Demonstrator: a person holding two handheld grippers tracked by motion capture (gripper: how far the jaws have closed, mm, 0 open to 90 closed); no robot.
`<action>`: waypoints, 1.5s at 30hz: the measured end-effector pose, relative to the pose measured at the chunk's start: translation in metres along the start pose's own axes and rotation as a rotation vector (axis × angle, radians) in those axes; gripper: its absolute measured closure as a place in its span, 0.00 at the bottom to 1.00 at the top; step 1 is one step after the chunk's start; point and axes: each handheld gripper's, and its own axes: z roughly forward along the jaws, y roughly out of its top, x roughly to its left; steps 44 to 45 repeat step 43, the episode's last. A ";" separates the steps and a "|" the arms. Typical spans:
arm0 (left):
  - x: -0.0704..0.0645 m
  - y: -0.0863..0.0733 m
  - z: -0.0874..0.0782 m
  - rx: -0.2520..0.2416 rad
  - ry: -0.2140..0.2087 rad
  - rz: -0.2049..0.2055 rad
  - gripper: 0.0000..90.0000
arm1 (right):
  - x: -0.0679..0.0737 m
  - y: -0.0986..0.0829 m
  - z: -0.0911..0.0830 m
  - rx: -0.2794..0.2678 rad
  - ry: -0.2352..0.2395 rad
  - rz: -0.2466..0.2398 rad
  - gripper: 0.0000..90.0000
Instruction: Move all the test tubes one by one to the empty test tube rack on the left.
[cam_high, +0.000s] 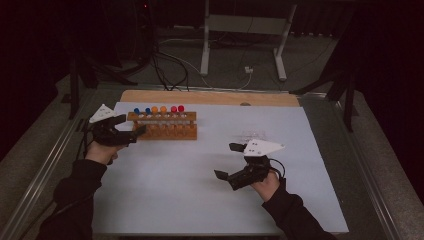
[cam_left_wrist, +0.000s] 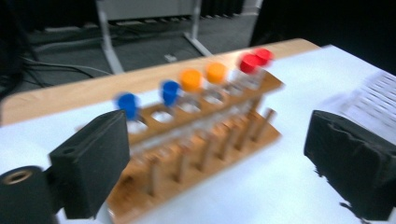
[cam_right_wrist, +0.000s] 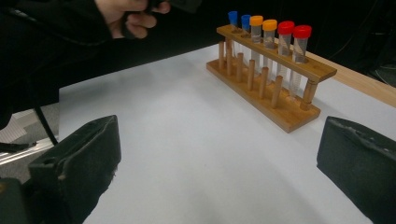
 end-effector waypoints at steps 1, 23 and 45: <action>-0.004 -0.003 -0.003 -0.005 -0.013 0.001 0.05 | 0.000 0.000 0.000 -0.001 0.000 0.002 0.00; -0.091 -0.068 -0.007 0.050 -0.339 0.120 0.01 | 0.002 -0.019 0.000 0.032 -0.012 -0.005 0.00; -0.096 -0.097 -0.007 0.077 -0.372 0.206 0.01 | 0.005 -0.065 0.003 0.196 -0.065 -0.108 0.00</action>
